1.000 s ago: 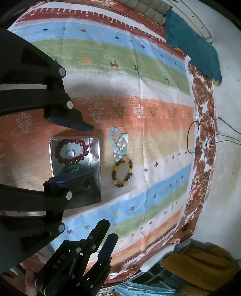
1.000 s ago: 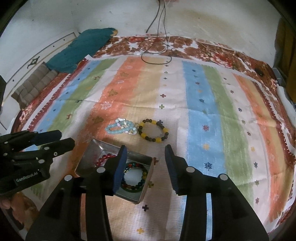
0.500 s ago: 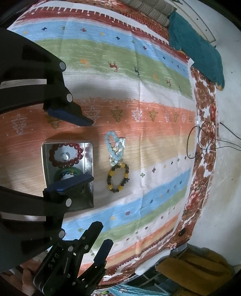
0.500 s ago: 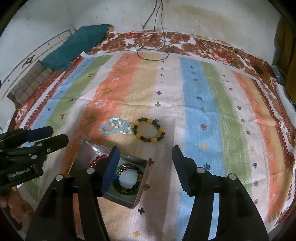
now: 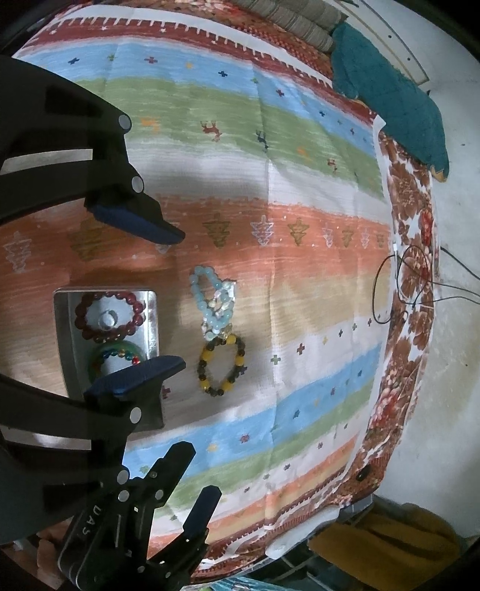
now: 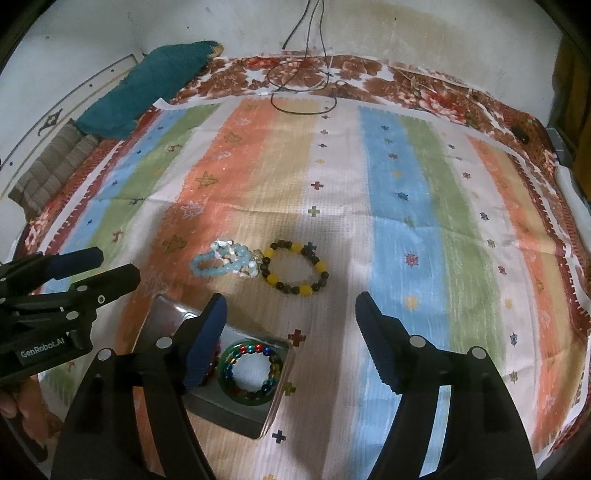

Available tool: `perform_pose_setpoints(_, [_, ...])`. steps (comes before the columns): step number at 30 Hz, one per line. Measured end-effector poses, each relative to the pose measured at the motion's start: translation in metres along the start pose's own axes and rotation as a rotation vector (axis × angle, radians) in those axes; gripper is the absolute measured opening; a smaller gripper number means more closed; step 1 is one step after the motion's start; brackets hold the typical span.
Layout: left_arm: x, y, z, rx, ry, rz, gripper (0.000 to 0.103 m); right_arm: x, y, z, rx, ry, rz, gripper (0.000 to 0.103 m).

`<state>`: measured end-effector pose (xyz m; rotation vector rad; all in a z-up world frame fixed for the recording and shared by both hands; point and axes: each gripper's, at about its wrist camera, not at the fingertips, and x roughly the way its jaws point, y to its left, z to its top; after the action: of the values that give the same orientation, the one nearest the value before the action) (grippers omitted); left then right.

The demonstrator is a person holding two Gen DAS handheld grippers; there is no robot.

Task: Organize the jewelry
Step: 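Lift both open tools away from the tin, then move the left tool to the light blue bracelet while the right approaches the yellow-black bracelet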

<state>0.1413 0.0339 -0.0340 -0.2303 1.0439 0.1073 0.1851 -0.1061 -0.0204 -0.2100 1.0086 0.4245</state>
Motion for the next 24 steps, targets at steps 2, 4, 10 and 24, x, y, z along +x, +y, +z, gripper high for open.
perform_pose_setpoints(2, [0.004,0.0,0.003,0.006,0.006,0.008,0.063,0.004,-0.001,0.003,-0.001,0.004,-0.004,0.073])
perform_pose_setpoints(4, [0.008,0.001,0.007,0.012,0.013,0.016,0.063,0.007,-0.001,0.005,0.003,0.008,-0.001,0.075])
perform_pose_setpoints(10, [0.023,0.009,0.018,-0.004,0.037,0.031,0.065,0.017,-0.003,0.014,0.002,0.021,0.002,0.077])
perform_pose_setpoints(24, [0.047,0.01,0.032,0.007,0.077,0.053,0.07,0.049,-0.013,0.022,0.013,0.083,-0.021,0.08])
